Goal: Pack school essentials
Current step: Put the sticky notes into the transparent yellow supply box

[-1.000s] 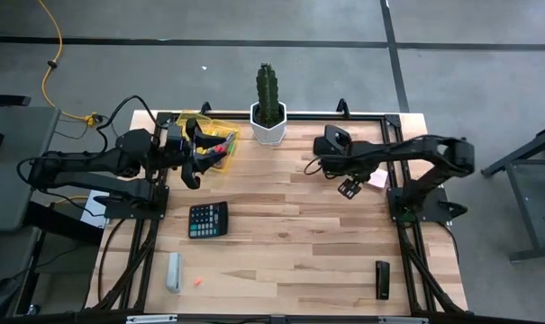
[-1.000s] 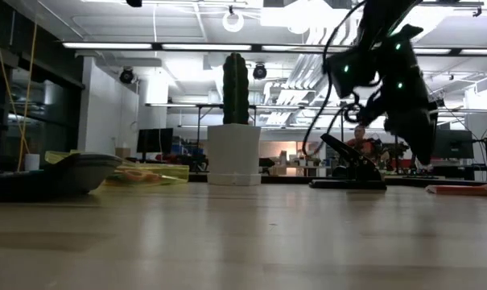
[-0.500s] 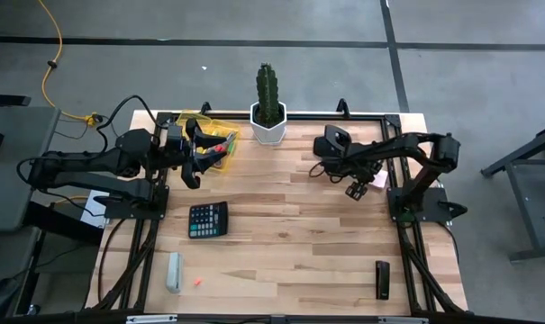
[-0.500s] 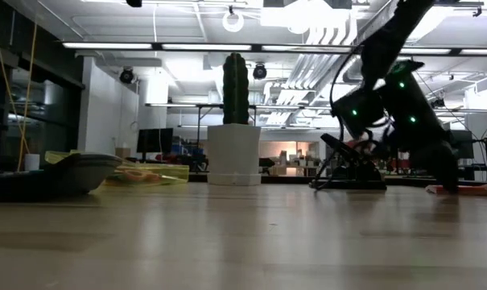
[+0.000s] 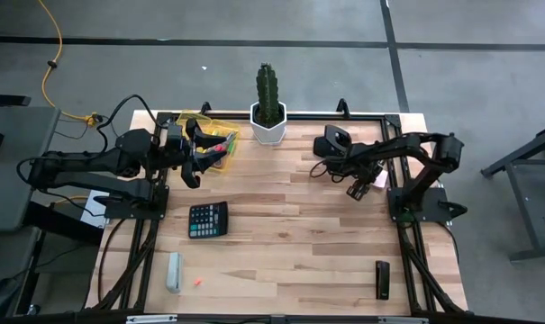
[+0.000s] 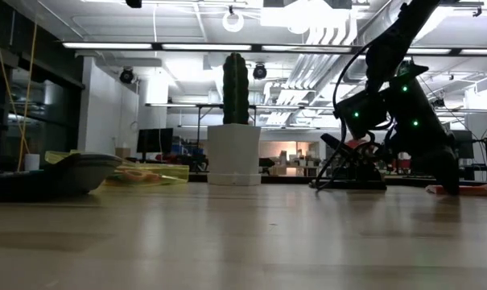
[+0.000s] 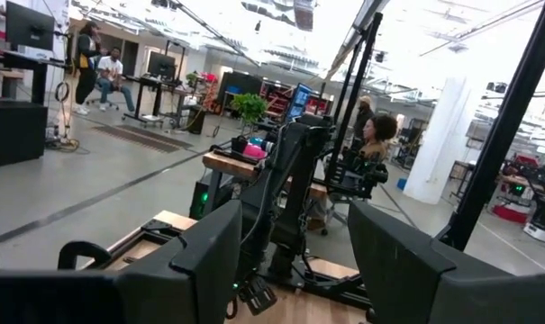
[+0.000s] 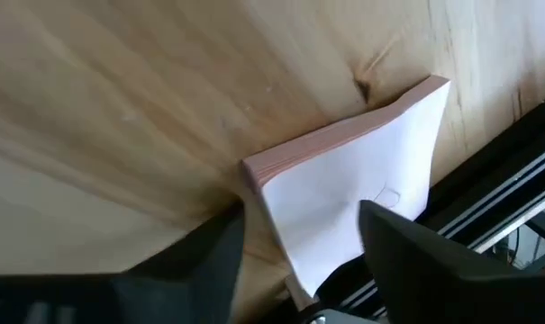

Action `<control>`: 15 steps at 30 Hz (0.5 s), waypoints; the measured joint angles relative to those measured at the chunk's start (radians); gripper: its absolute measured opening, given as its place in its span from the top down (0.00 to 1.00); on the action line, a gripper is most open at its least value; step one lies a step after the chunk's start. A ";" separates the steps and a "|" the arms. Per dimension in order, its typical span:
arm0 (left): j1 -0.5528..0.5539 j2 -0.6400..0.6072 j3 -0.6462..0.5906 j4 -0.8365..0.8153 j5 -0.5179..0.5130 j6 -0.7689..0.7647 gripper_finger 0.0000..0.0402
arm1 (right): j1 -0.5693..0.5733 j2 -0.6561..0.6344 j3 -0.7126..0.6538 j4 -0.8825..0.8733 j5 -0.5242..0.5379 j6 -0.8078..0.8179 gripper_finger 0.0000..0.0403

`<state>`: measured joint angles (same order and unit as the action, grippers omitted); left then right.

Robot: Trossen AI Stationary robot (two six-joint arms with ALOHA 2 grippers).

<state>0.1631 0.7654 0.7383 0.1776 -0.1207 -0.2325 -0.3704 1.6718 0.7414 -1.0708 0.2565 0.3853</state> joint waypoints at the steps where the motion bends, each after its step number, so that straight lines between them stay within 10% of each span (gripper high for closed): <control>1: 0.000 0.000 0.000 0.000 0.000 0.000 0.51 | -0.008 0.000 -0.004 0.005 0.003 -0.002 0.52; 15: 0.000 0.000 0.000 0.000 0.000 -0.001 0.51 | -0.020 0.003 -0.024 0.020 0.004 -0.007 0.98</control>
<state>0.1631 0.7654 0.7383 0.1776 -0.1204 -0.2338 -0.3904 1.6749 0.7179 -1.0513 0.2604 0.3782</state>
